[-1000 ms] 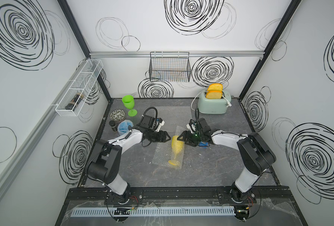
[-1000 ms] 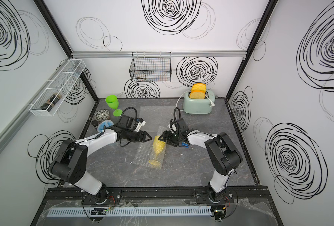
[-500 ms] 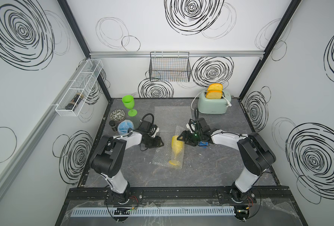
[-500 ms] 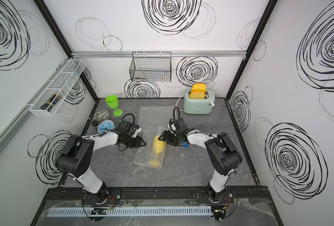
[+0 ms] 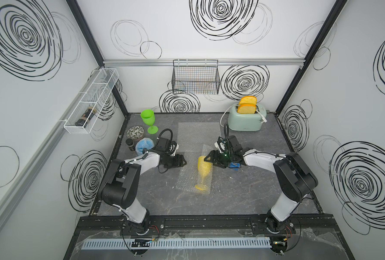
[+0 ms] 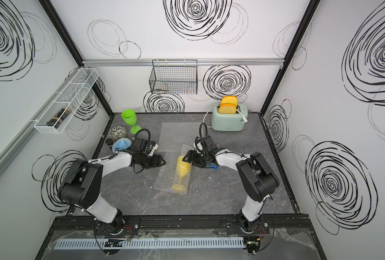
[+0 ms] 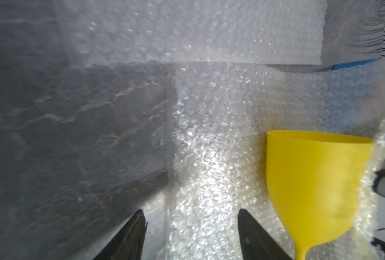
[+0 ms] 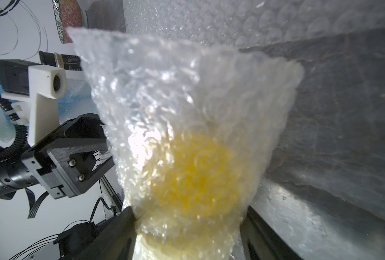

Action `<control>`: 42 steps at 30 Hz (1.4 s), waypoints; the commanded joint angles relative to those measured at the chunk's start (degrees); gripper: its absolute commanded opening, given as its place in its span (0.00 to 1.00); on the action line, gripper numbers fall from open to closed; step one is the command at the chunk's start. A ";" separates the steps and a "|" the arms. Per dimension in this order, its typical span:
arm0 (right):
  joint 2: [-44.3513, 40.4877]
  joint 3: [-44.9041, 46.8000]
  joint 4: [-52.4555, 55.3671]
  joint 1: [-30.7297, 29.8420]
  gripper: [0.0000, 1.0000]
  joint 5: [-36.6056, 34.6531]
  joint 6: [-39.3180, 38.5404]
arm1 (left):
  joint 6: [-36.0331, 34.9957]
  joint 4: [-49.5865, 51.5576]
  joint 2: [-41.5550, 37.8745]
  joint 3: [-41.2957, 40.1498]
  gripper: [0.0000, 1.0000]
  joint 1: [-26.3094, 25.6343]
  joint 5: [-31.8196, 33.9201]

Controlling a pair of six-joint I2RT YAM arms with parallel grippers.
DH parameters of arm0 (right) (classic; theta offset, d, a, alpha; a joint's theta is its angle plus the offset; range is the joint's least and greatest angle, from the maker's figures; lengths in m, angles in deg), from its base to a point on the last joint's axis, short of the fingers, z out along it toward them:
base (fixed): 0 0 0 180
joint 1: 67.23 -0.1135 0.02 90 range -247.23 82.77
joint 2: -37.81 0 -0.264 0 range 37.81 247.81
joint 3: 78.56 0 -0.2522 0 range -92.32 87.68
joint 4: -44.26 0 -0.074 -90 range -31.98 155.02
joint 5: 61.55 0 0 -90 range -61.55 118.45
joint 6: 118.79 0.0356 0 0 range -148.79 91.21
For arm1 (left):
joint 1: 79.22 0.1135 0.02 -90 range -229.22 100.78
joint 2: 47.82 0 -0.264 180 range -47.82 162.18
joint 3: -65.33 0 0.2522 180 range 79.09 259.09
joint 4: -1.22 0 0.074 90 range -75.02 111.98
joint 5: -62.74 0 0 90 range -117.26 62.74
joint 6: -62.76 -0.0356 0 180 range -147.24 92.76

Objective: Wrap wine glasses in bubble wrap
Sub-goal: Wrap the wine glass in bubble wrap.

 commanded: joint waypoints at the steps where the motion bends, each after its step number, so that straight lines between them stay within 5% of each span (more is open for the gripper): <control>1: 0.92 -0.34 3.14 -0.18 0.73 -1.26 -1.10 | 0.84 -1.84 2.61 -2.09 0.69 0.18 -1.57; 9: 0.21 0.32 2.28 -0.42 0.73 -1.03 -0.29 | 8.76 -7.33 5.77 -2.59 0.57 -2.65 -18.71; 17: -0.41 1.00 1.46 -0.63 0.72 -0.85 -0.17 | 14.37 -12.41 3.00 -2.18 0.44 -0.78 -24.81; 34: -0.68 0.21 3.16 -0.63 0.71 -1.46 -0.63 | 9.21 -6.30 0.26 2.02 0.12 0.37 -19.32; 42: -0.12 0.92 1.90 -1.52 0.71 -1.94 0.67 | 9.93 -7.96 -1.12 5.14 0.01 -5.50 -23.15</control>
